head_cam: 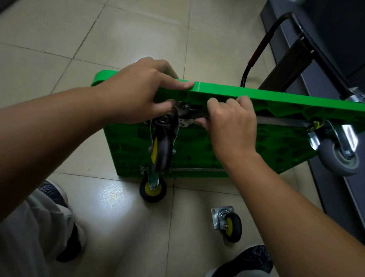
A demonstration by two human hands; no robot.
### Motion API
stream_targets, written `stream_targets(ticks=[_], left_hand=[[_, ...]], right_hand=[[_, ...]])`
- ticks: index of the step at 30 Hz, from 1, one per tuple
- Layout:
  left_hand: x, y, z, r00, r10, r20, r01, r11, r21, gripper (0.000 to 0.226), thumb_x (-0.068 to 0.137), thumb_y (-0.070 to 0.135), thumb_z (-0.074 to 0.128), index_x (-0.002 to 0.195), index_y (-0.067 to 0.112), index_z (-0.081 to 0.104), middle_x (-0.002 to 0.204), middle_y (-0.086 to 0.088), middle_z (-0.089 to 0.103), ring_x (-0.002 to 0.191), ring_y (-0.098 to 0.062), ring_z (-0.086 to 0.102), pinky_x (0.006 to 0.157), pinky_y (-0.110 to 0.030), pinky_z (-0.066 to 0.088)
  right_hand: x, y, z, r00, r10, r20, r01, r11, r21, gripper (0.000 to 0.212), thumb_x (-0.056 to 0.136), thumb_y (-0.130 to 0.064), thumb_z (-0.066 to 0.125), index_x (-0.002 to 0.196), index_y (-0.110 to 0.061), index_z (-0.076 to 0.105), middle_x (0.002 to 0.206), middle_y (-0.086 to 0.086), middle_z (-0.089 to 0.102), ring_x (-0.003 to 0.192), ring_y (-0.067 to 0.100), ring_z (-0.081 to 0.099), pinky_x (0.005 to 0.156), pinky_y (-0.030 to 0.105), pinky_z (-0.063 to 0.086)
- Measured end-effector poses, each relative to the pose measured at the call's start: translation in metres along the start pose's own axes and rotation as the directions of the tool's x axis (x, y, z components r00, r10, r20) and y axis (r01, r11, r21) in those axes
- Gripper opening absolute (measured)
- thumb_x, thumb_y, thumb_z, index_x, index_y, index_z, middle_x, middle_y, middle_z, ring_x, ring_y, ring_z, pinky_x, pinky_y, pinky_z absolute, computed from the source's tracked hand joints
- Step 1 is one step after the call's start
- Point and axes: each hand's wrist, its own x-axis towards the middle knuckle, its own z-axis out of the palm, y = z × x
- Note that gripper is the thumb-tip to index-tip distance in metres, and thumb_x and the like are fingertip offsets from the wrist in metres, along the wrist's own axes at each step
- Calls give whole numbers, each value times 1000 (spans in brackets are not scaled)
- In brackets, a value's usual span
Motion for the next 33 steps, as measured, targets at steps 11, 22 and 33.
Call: stream_targets(ticks=[11, 22, 33], left_hand=[[-1, 0, -1, 1000, -2, 24, 1, 999, 38, 57, 93, 30, 65, 146, 43, 48, 132, -3, 57, 116, -24, 46, 88, -35, 36], [-4, 0, -1, 999, 2, 48, -5, 998, 59, 58, 92, 31, 64, 146, 43, 47, 133, -5, 56, 117, -24, 46, 89, -37, 39], [-7, -11, -5, 996, 68, 63, -69, 997, 22, 61, 90, 27, 70, 147, 37, 51, 134, -2, 60, 118, -27, 56, 98, -48, 47]], right_hand=[[-64, -35, 60, 595, 571, 566, -702, 25, 712, 31, 77, -29, 87, 72, -22, 58, 69, -7, 63, 68, 4, 62, 61, 25, 51], [-64, -35, 56, 573, 497, 652, -714, -88, 695, 30, 81, -19, 85, 84, 1, 62, 75, 4, 67, 65, -2, 63, 61, 14, 49], [-30, 35, -40, 897, 282, 341, -398, 850, 345, 39, 82, -56, 69, 83, -20, 54, 77, -2, 55, 90, 22, 40, 76, 36, 35]])
